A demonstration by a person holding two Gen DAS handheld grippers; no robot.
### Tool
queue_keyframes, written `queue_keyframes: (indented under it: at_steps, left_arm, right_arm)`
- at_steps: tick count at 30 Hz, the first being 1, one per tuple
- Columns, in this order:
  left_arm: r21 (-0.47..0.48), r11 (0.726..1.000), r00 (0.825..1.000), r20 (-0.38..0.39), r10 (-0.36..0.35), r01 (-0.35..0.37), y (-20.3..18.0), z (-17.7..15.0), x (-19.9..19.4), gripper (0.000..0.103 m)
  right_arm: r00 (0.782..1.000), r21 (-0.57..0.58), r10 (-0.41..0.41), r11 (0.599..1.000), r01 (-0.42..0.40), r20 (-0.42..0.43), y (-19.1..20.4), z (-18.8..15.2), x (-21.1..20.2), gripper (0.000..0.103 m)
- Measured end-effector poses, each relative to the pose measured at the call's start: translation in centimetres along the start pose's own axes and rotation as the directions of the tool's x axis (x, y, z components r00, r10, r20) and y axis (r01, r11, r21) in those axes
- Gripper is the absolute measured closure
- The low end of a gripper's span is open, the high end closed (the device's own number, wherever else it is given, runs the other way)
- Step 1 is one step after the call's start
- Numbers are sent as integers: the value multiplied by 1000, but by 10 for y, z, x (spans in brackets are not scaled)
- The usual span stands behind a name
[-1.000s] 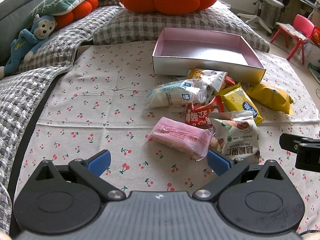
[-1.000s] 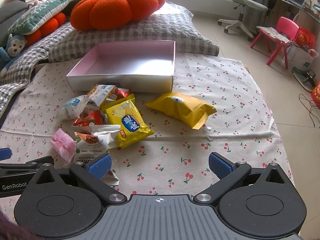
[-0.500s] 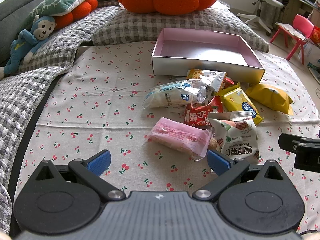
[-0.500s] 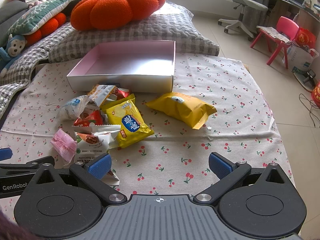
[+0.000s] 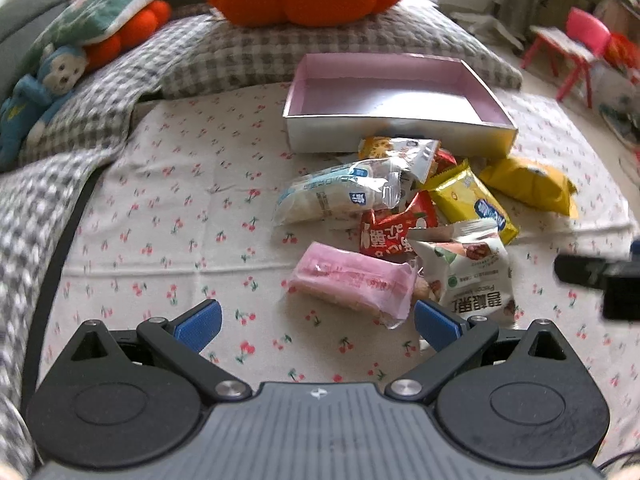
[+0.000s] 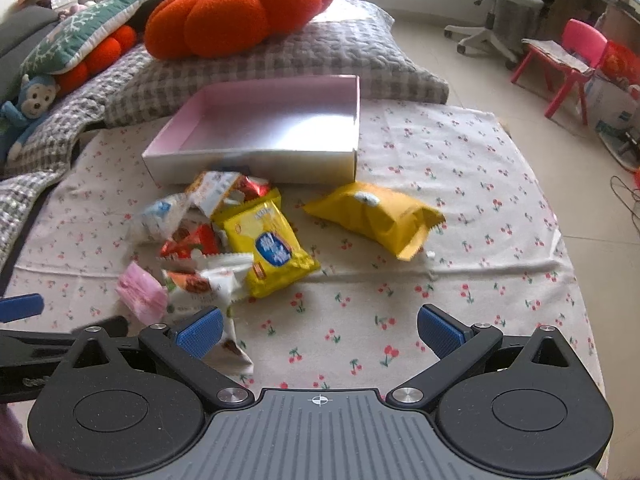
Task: Organize snacks
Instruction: 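Grasp the pink wafer bar with the left gripper while the right gripper grasps the white pecan bag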
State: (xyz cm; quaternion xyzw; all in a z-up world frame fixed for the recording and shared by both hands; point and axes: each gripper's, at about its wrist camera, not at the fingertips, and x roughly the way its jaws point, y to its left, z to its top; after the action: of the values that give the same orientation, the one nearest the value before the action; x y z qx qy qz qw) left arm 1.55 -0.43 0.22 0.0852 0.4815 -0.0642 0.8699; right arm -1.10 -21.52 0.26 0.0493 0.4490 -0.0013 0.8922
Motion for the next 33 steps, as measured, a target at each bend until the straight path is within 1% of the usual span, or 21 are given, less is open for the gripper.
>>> queue_keyframes:
  at_steps: [3, 6, 7, 9, 12, 14, 16, 19, 21, 24, 26, 27, 29, 31, 33]
  left_arm:
    - [29, 999, 999, -10, -40, 40, 4, 7, 3, 0]
    - [20, 997, 997, -20, -72, 72, 13, 17, 7, 1]
    - [12, 997, 997, -25, -72, 72, 17, 21, 11, 2]
    - [-15, 998, 997, -35, -66, 65, 25, 28, 17, 5]
    - [-109, 991, 994, -58, -90, 83, 41, 33, 29, 6]
    - [-205, 969, 984, -86, -156, 136, 53, 31, 39, 8]
    - [-281, 945, 969, -123, -212, 171, 60, 28, 48, 13]
    - [-380, 903, 949, -155, -275, 200, 65, 20, 61, 17]
    - [-434, 876, 936, -165, -310, 213, 65, 16, 67, 19]
    - [-521, 821, 920, -156, -360, 233, 66, 14, 71, 21]
    - [-559, 793, 917, -136, -375, 242, 66, 14, 72, 23]
    - [-571, 785, 918, -130, -374, 239, 66, 15, 72, 23]
    - [-587, 777, 924, -122, -361, 226, 67, 15, 72, 27]
    - [-598, 776, 933, -126, -337, 199, 67, 15, 74, 33]
    - [-610, 771, 938, -127, -322, 182, 67, 14, 78, 37]
  right_arm:
    - [1000, -9, 3, 1000, -3, -2, -3, 12, 0, 0]
    - [999, 4, 22, 1000, -22, -35, -9, 22, 8, 0]
    - [998, 9, 34, 999, -34, -55, -11, 25, 12, 0]
    - [995, 19, 63, 998, -62, -80, -13, 30, 18, 0]
    - [989, 54, 115, 992, -110, -97, -15, 34, 25, 0]
    - [982, 77, 162, 985, -155, -97, -12, 33, 26, 0]
    - [971, 88, 210, 976, -201, -110, -7, 29, 29, 0]
    - [951, 118, 270, 960, -253, -153, 3, 24, 37, 1]
    - [942, 131, 286, 955, -265, -175, 8, 21, 43, 3]
    - [946, 130, 275, 958, -255, -172, 14, 18, 48, 5]
    - [948, 132, 271, 959, -251, -165, 16, 18, 51, 6]
    - [949, 133, 269, 959, -249, -165, 17, 17, 53, 7]
    - [948, 138, 268, 959, -246, -173, 20, 16, 57, 10]
    - [945, 137, 270, 959, -248, -183, 22, 14, 60, 11]
    - [945, 138, 269, 959, -246, -186, 25, 11, 64, 13]
